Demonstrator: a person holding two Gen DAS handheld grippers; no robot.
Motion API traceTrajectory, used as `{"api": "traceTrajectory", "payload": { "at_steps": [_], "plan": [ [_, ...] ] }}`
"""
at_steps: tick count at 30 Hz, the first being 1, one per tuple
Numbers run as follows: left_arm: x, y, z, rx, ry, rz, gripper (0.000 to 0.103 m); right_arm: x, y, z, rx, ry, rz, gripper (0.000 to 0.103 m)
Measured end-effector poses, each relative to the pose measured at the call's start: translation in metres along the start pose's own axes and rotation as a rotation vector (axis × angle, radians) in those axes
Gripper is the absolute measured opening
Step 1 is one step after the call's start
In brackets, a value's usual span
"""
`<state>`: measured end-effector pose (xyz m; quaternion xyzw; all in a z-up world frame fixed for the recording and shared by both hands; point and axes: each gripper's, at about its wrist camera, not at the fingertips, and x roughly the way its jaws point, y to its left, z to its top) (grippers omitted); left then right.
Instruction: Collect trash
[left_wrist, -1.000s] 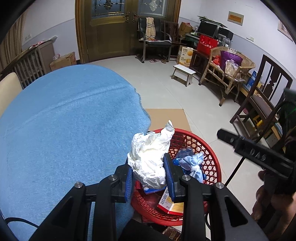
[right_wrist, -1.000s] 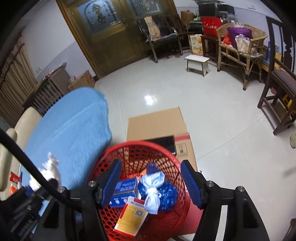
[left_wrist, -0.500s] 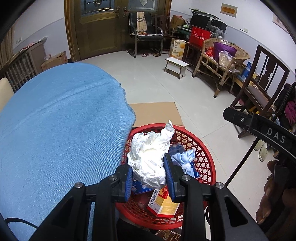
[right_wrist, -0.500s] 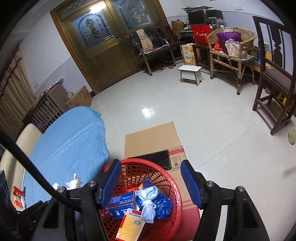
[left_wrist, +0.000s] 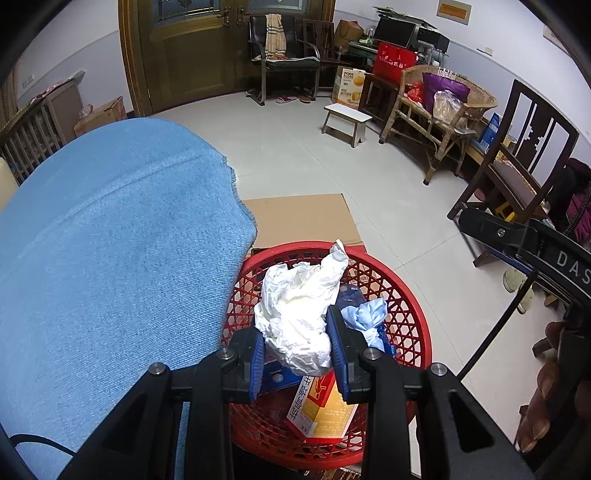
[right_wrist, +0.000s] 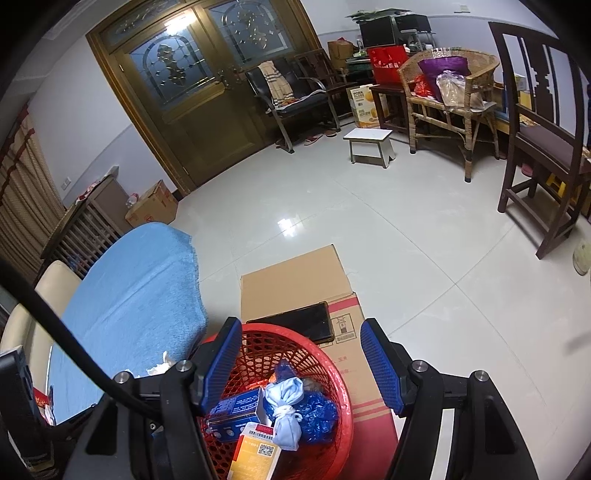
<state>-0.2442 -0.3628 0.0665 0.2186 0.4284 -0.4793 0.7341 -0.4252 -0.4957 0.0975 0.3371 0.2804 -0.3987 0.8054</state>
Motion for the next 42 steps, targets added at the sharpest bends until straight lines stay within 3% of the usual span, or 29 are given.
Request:
{"api": "traceTrajectory", "payload": {
  "at_steps": [6, 12, 18, 23, 29, 36, 42],
  "plan": [
    [0.009, -0.002, 0.002, 0.009, 0.025, -0.002, 0.036, 0.000, 0.000, 0.000, 0.002, 0.001, -0.005, 0.070],
    [0.010, 0.000, 0.001, 0.015, 0.019, -0.001, 0.066, -0.001, 0.002, -0.001, -0.007, -0.002, -0.017, 0.070],
    [-0.014, 0.013, -0.002, -0.003, -0.042, -0.012, 0.070, -0.007, 0.017, -0.003, -0.038, -0.014, -0.030, 0.070],
    [-0.045, 0.035, -0.007, -0.044, -0.122, -0.004, 0.080, -0.014, 0.031, -0.011, -0.071, -0.027, -0.049, 0.071],
    [-0.076, 0.063, -0.015, -0.075, -0.189, 0.048, 0.082, -0.017, 0.056, -0.036, -0.123, 0.000, -0.063, 0.077],
    [-0.095, 0.092, -0.028, -0.128, -0.212, 0.079, 0.083, -0.019, 0.090, -0.076, -0.223, 0.054, -0.041, 0.078],
    [-0.104, 0.109, -0.037, -0.164, -0.233, 0.106, 0.092, -0.029, 0.109, -0.098, -0.283, 0.048, -0.042, 0.079]
  ]
}}
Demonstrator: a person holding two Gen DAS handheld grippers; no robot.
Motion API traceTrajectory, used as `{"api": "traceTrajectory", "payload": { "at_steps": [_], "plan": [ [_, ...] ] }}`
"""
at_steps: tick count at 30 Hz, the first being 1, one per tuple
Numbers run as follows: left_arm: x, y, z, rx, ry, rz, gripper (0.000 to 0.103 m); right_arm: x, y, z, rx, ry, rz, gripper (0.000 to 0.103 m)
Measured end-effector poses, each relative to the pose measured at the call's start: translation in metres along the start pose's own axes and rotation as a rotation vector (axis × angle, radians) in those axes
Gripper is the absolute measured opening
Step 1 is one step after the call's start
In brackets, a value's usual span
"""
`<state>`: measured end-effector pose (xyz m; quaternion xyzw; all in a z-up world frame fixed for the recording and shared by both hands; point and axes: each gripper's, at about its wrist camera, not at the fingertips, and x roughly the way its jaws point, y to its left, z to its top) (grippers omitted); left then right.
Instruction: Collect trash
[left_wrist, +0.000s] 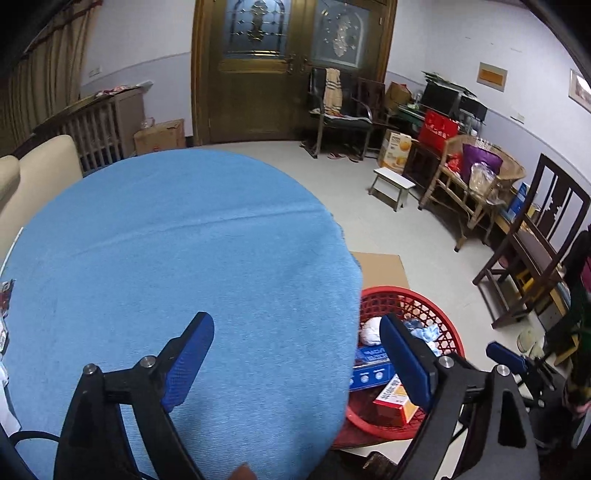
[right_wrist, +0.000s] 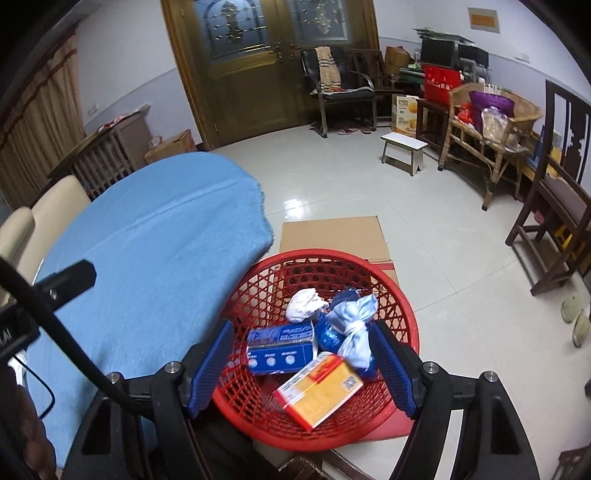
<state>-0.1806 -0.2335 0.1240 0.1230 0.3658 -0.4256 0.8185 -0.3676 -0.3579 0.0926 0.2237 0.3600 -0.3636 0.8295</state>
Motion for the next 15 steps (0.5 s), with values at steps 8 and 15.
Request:
{"api": "traceTrajectory", "payload": {
  "at_steps": [8, 15],
  "plan": [
    [-0.003, 0.007, -0.002, 0.010, 0.007, 0.031, 0.093, -0.001, 0.018, -0.012, -0.048, 0.013, 0.010, 0.081],
    [-0.001, 0.006, -0.003, 0.015, 0.010, 0.041, 0.093, -0.005, 0.014, -0.009, -0.017, -0.009, -0.004, 0.081]
  ]
}}
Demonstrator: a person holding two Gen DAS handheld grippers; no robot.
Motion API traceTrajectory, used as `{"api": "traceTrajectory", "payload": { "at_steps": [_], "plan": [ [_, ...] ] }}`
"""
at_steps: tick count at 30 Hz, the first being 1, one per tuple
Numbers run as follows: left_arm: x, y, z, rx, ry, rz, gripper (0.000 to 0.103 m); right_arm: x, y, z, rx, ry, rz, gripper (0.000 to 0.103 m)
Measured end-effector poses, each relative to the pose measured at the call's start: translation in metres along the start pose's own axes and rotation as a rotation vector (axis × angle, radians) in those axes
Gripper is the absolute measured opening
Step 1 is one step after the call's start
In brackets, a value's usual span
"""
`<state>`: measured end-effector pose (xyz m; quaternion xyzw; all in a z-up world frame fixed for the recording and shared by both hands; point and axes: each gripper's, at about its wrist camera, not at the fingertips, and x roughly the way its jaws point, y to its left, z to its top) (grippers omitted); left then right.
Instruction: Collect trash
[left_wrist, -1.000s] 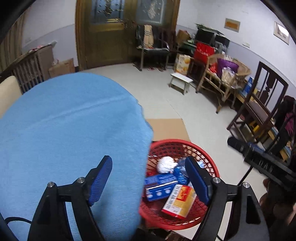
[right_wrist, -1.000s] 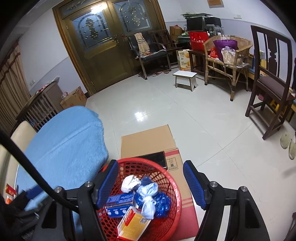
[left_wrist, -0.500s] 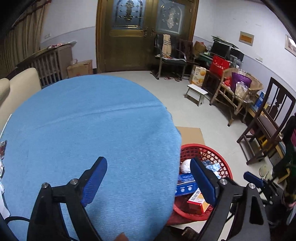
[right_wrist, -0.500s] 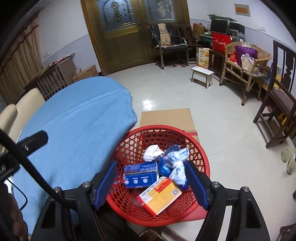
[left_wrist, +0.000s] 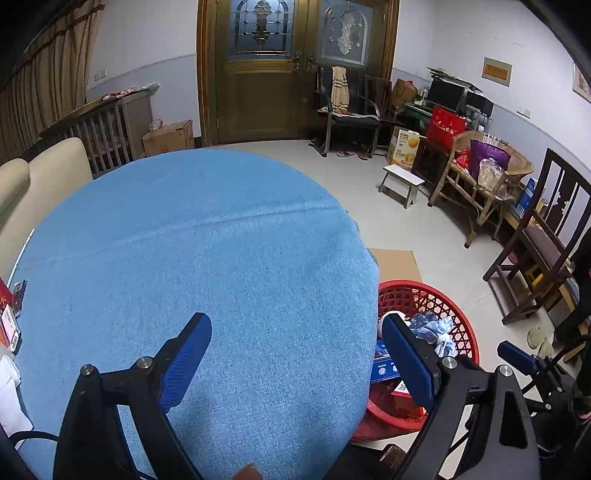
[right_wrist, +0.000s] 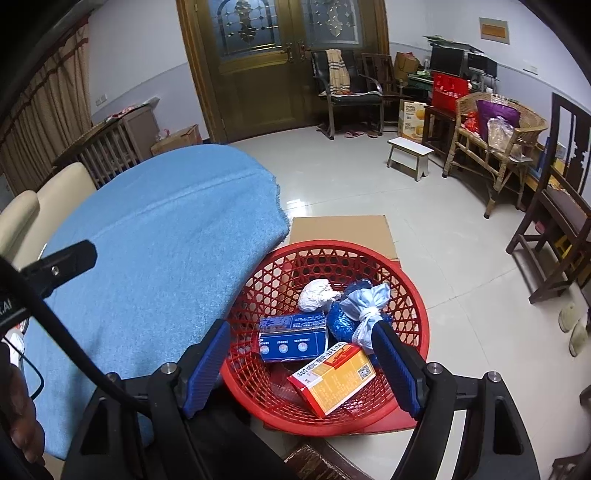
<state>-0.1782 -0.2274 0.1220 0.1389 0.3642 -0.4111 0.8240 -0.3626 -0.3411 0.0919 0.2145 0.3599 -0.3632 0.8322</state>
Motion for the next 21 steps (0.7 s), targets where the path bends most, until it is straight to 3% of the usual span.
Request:
{"api": "traceTrajectory", "payload": {
  "at_steps": [21],
  "plan": [
    [-0.001, 0.003, -0.009, 0.006, -0.011, 0.018, 0.093, -0.005, -0.012, 0.009, 0.046, -0.049, -0.051, 0.083]
  ]
}}
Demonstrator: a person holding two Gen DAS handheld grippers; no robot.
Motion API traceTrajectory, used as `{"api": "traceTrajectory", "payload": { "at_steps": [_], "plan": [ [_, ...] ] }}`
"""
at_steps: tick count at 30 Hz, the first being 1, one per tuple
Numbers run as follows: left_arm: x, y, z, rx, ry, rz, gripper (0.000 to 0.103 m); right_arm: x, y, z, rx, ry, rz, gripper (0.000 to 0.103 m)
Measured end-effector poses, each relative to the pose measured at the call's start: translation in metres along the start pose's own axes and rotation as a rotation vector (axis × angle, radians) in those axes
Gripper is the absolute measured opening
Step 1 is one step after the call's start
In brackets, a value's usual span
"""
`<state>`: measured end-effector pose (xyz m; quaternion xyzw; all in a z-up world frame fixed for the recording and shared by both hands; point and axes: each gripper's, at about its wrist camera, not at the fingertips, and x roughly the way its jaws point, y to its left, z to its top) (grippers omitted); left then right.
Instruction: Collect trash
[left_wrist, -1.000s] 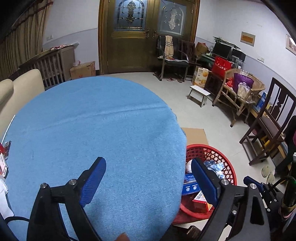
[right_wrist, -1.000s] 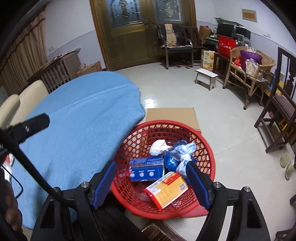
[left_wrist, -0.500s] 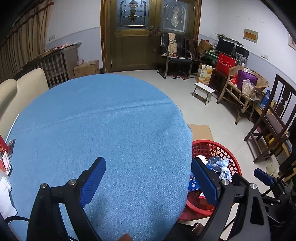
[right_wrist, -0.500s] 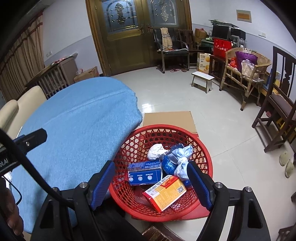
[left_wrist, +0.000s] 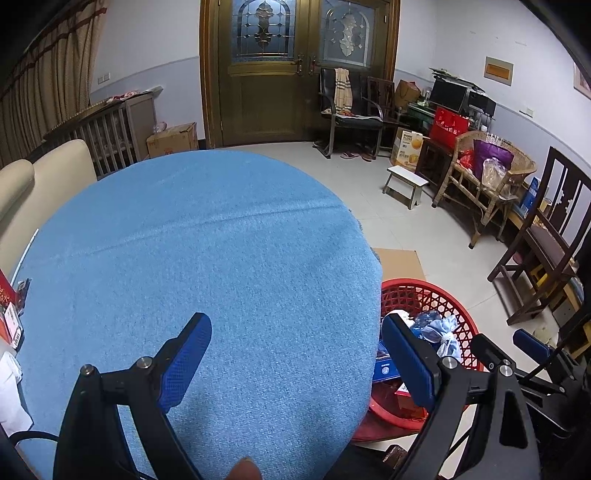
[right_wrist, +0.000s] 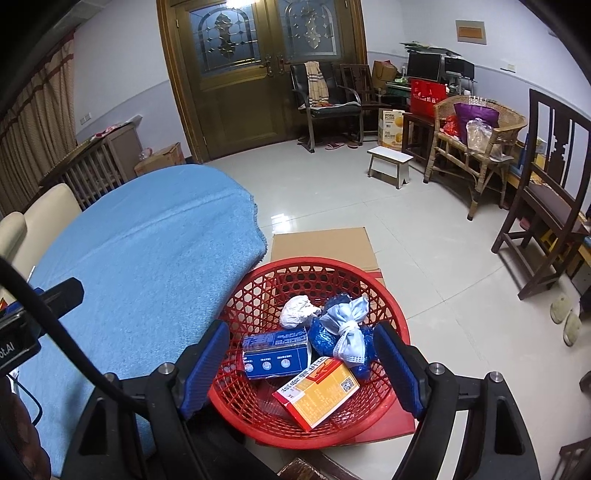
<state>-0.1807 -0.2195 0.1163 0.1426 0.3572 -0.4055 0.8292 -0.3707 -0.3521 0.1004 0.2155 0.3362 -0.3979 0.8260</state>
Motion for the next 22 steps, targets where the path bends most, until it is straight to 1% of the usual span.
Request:
{"api": "traceTrajectory", "payload": {
  "at_steps": [5, 14, 22],
  "plan": [
    [0.000, -0.004, -0.001, 0.020, -0.004, 0.002, 0.093, 0.000, -0.002, 0.000, 0.009, -0.003, -0.020, 0.083],
    [0.000, -0.013, -0.002, 0.056, -0.010, 0.016, 0.093, 0.003, -0.005, 0.000, 0.018, 0.007, -0.028, 0.083],
    [-0.002, -0.014, -0.003, 0.065, -0.010, -0.006, 0.093, 0.006, -0.006, -0.001, 0.023, 0.013, -0.036, 0.083]
  ]
}}
